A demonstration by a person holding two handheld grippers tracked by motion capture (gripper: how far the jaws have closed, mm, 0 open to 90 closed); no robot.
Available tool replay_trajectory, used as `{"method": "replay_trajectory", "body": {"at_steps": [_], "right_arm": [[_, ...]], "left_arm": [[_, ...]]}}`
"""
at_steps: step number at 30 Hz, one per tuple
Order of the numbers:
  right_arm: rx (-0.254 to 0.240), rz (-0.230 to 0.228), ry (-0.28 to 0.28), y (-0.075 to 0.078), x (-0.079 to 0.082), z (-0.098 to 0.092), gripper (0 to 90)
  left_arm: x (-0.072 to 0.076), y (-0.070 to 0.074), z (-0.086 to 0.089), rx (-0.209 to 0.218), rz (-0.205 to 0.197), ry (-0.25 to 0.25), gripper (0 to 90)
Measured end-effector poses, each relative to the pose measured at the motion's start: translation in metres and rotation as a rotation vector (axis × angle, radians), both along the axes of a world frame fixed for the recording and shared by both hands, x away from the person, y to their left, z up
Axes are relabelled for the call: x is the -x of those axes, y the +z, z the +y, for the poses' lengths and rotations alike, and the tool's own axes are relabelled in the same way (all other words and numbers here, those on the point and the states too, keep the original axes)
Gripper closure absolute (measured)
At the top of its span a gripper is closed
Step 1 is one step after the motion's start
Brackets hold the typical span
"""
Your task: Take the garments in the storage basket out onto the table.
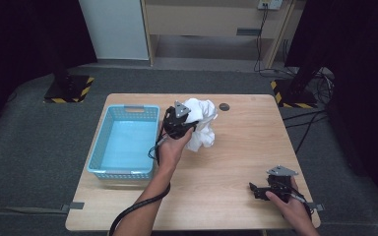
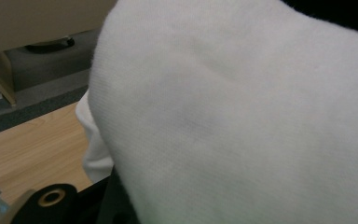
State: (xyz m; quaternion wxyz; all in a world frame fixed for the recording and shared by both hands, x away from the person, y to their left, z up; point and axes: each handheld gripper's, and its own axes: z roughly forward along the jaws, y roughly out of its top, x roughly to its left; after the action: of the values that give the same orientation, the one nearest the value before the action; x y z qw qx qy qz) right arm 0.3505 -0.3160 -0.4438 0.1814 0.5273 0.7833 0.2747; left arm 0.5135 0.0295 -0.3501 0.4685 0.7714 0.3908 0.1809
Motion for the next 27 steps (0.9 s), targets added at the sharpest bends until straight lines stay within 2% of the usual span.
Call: {"method": "replay_trajectory", "body": {"at_steps": [27], "right_arm": [[-0.001,-0.001,0.002,0.000,0.000,0.000,0.4]], "left_arm": [[-0.001,-0.016,-0.035,-0.036,0.037,-0.039,61.3]]}}
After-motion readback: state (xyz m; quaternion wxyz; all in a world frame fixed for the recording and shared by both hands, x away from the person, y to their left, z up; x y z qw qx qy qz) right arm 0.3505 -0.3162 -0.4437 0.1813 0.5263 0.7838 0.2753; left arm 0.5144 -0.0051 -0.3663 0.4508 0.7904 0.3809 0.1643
